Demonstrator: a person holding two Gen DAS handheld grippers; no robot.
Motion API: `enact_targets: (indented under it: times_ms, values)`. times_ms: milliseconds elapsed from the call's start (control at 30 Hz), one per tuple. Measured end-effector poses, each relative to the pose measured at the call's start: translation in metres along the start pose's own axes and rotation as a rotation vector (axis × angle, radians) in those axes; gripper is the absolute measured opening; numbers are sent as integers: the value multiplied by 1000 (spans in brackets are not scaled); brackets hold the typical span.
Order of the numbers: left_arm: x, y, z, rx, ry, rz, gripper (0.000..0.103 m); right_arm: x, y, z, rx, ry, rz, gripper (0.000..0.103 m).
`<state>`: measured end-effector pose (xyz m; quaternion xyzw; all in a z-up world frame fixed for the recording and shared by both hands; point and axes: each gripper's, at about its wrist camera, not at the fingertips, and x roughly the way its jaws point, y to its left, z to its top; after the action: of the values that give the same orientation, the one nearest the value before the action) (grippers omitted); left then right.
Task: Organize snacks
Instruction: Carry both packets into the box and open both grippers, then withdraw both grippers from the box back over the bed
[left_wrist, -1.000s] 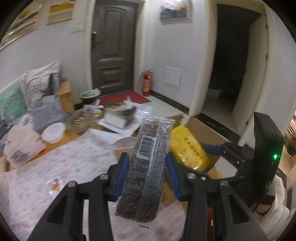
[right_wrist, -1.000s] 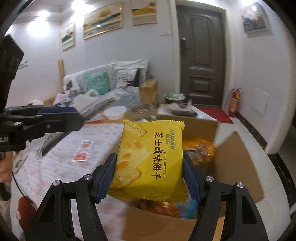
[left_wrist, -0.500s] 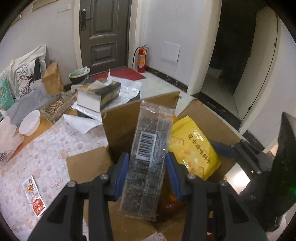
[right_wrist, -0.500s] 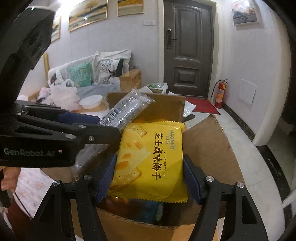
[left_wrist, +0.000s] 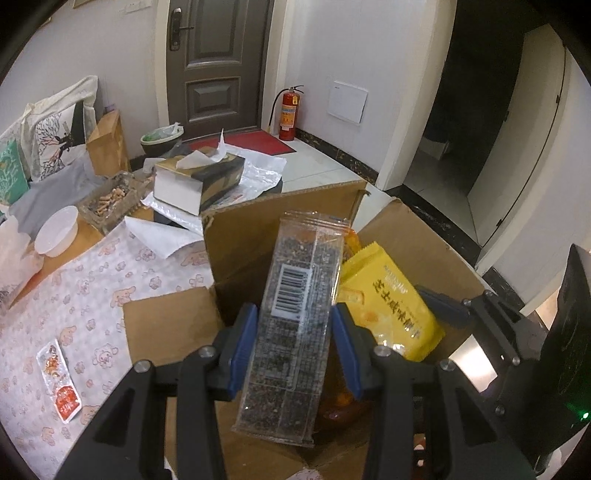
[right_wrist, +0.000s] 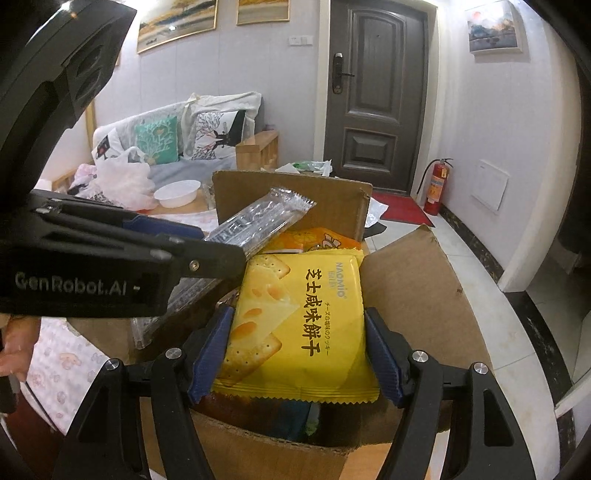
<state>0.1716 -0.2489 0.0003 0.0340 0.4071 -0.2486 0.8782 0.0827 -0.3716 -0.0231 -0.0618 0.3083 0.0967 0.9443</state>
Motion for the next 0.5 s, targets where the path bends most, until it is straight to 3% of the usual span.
enact_targets:
  times_ms: [233, 500]
  values:
    - [1, -3, 9, -23, -15, -7, 39, -6, -1, -2, -3, -3, 4, 69]
    - [12, -8, 7, -19, 42, -24, 39, -11, -2, -3, -12, 2, -13, 70]
